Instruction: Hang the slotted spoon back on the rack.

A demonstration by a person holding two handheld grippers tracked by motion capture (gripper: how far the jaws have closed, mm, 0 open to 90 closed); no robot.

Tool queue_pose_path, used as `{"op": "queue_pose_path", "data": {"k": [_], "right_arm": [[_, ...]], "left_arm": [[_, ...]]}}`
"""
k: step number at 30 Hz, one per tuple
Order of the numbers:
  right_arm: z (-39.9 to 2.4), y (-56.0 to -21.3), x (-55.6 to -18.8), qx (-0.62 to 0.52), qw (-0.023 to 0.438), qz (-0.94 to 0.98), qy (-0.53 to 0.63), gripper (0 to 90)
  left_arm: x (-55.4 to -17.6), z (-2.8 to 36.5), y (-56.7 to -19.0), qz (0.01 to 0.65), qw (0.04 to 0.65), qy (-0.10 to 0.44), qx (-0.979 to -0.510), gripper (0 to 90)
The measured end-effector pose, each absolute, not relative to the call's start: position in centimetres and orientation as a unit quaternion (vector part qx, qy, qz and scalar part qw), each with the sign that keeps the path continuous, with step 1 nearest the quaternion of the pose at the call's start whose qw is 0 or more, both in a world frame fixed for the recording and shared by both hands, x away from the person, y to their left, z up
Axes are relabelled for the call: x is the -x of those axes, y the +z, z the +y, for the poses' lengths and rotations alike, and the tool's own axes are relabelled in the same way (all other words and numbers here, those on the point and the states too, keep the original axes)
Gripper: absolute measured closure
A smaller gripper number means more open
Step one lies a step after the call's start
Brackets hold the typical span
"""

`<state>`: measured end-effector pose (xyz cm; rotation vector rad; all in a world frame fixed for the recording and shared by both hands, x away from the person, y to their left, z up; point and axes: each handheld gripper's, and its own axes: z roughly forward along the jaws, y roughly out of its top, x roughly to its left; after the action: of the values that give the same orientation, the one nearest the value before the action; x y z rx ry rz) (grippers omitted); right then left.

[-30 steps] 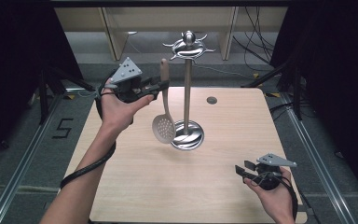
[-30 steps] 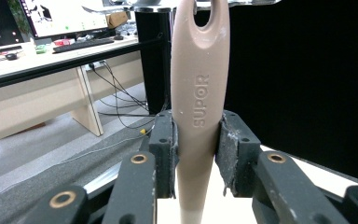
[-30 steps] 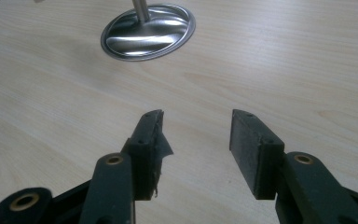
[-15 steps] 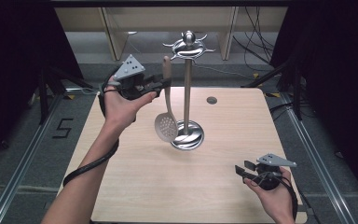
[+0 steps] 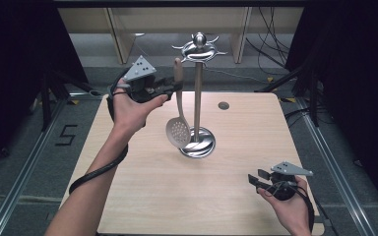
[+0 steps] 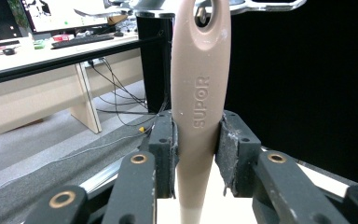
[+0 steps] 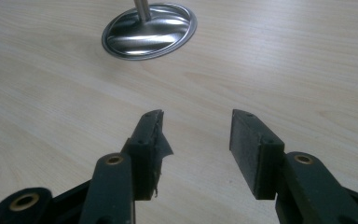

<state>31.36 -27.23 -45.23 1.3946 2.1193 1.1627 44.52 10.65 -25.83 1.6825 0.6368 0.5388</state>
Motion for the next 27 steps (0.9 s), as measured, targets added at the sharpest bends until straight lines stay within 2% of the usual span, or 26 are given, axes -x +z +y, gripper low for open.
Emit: {"op": "queue_pose_path", "data": {"k": [2, 13, 14, 16, 20, 21, 27], "right_arm": [[-27.15, -45.24, -31.34, -0.495, 0.163, 0.748, 0.412, 54.7], [-27.29, -45.16, -31.33, -0.491, 0.177, 0.751, 0.403, 54.6], [-27.17, -45.19, -31.31, -0.496, 0.164, 0.75, 0.407, 54.6], [-27.29, -45.16, -31.33, -0.491, 0.177, 0.751, 0.403, 54.6], [-27.19, -45.21, -31.34, -0.494, 0.166, 0.75, 0.408, 54.6], [-27.3, -45.16, -31.34, -0.491, 0.177, 0.752, 0.404, 54.5], [-27.28, -45.15, -31.32, -0.491, 0.177, 0.752, 0.403, 54.5]], "left_arm": [[-44.57, 10.62, -25.92, 0.274, 0.589, 0.23, -0.724, 68.4], [-45.04, 10.15, -26.21, 0.279, 0.587, 0.228, -0.725, 68.2], [-45.09, 10.08, -26.23, 0.279, 0.587, 0.228, -0.725, 68.3], [-45.17, 10.01, -26.25, 0.278, 0.586, 0.229, -0.726, 68.2], [-45.23, 9.86, -26.27, 0.279, 0.588, 0.228, -0.724, 68.2], [-45.23, 9.83, -26.27, 0.279, 0.587, 0.229, -0.724, 68.2], [-45.09, 9.97, -26.42, 0.275, 0.592, 0.235, -0.72, 67.3]]}}
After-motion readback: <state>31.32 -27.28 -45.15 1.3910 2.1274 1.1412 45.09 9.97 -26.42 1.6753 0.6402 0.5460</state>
